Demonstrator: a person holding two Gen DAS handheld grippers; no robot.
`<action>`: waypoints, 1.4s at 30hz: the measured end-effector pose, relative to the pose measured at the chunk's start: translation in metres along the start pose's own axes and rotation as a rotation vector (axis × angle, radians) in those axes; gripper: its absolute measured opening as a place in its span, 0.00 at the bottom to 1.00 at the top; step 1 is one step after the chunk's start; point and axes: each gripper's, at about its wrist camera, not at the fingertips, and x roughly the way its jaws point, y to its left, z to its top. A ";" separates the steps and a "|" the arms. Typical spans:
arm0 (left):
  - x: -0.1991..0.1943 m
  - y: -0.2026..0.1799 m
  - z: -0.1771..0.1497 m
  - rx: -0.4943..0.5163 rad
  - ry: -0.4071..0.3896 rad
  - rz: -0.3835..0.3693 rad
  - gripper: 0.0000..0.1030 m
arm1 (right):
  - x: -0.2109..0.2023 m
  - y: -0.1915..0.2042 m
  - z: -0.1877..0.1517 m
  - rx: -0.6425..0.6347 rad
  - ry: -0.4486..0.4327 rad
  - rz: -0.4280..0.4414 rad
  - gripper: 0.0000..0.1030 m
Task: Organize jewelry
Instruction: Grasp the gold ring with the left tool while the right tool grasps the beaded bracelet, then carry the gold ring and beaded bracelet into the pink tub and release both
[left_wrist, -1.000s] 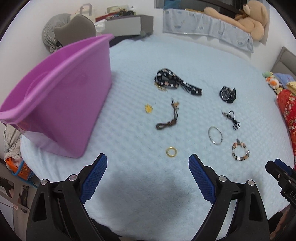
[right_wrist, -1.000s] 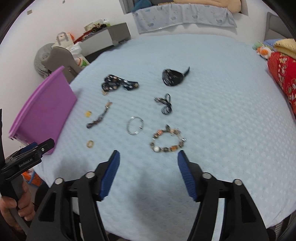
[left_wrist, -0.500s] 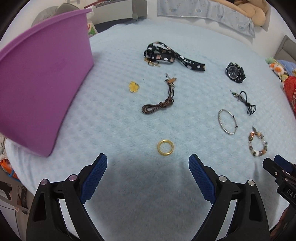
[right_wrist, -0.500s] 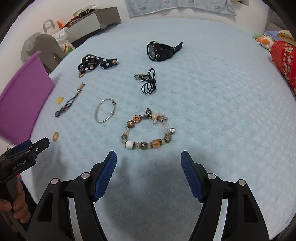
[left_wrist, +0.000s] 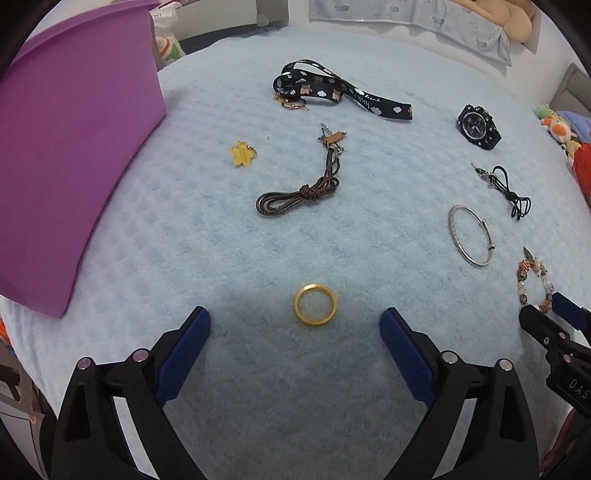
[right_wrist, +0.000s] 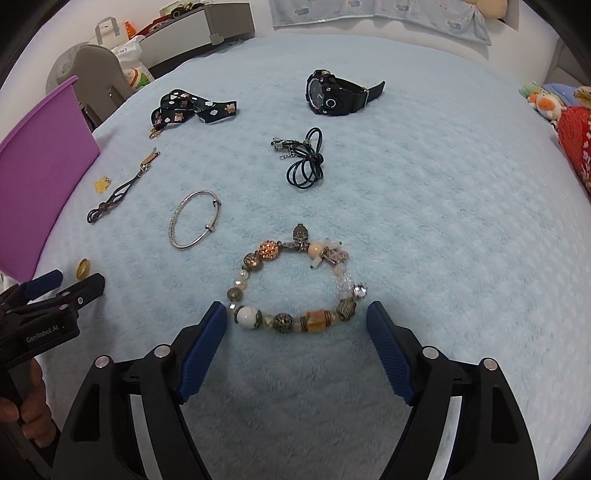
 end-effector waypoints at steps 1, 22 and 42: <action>0.002 0.000 0.000 -0.005 -0.001 -0.002 0.92 | 0.002 0.000 0.001 -0.005 -0.005 -0.001 0.74; -0.005 -0.014 -0.011 0.041 -0.147 -0.013 0.58 | 0.007 0.006 -0.001 -0.070 -0.069 -0.028 0.69; -0.028 -0.015 -0.009 0.065 -0.199 -0.066 0.20 | -0.015 0.008 -0.002 -0.036 -0.097 0.040 0.11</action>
